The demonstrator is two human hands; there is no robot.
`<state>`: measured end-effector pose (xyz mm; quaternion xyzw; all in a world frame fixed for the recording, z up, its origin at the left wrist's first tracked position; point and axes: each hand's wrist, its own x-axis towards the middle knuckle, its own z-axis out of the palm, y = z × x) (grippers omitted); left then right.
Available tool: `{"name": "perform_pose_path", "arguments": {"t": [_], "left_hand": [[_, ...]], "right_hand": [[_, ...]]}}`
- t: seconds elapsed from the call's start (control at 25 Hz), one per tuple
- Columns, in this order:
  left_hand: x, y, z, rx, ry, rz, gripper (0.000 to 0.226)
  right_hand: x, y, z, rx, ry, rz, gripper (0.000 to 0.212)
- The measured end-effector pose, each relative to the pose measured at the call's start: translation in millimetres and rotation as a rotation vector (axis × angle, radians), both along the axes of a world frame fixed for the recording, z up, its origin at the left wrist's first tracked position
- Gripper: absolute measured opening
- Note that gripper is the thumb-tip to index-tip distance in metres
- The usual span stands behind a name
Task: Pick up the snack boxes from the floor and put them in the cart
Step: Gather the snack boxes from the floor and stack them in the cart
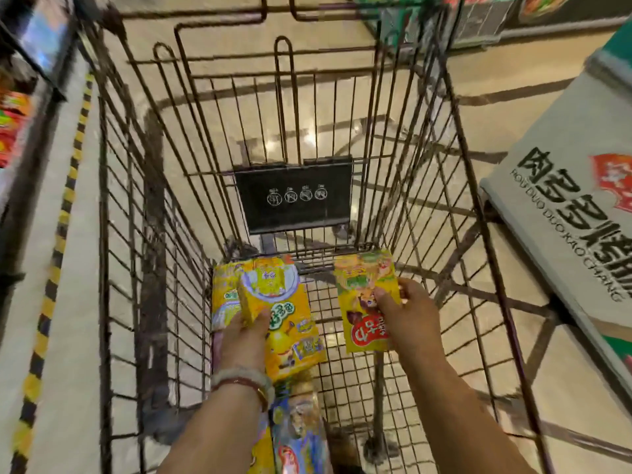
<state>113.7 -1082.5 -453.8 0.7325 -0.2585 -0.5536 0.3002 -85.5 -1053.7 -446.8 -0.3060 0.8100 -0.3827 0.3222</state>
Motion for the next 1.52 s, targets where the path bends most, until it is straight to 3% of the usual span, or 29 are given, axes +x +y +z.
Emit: {"name": "perform_pose_path", "arguments": {"t": [0.04, 0.28, 0.64, 0.8, 0.92, 1.0, 1.08, 1.16, 1.32, 1.4, 1.52], "left_hand": [[-5.2, -10.2, -15.9, 0.008, -0.031, -0.012, 0.038], [-39.9, -53.0, -109.7, -0.024, -0.167, -0.088, 0.051], [-75.7, -72.9, -154.8, -0.229, -0.345, -0.074, 0.046], [-92.0, -65.2, -163.2, -0.291, -0.435, -0.214, 0.058], [-92.3, -55.8, -175.9, -0.543, -0.612, -0.336, 0.049], [-86.1, -48.8, -182.2, -0.652, -0.709, -0.574, 0.045], [-80.8, -41.7, -186.4, -0.602, -0.817, -0.925, 0.051], [-75.3, -43.6, -189.5, -0.518, -0.931, -1.136, 0.058], [-64.7, -76.0, -177.7, -0.388, -0.994, -1.242, 0.061], [-64.0, -84.6, -174.5, -0.262, -0.951, -1.290, 0.066], [-69.7, -83.7, -168.9, -0.225, -0.941, -1.288, 0.068]], "right_hand": [[2.8, -13.8, -19.7, -0.001, 0.078, 0.007, 0.025], [5.2, -59.5, -133.3, 0.149, 0.297, -0.035, 0.033], [-8.4, -82.8, -174.0, 0.364, 0.452, 0.069, 0.035], [-0.2, -72.4, -185.5, 0.186, 0.691, 0.279, 0.041], [-2.0, -65.5, -189.3, 0.258, 0.753, 0.450, 0.054], [-4.1, -60.2, -191.9, 0.285, 0.769, 0.479, 0.052], [-2.2, -58.6, -193.3, 0.306, 0.760, 0.468, 0.051], [1.6, -64.9, -198.4, 0.311, 0.764, 0.480, 0.053], [0.2, -90.6, -205.3, 0.301, 0.739, 0.550, 0.048], [-2.7, -95.0, -204.5, 0.328, 0.750, 0.598, 0.050], [-6.1, -94.7, -200.8, 0.374, 0.770, 0.634, 0.053]]}}
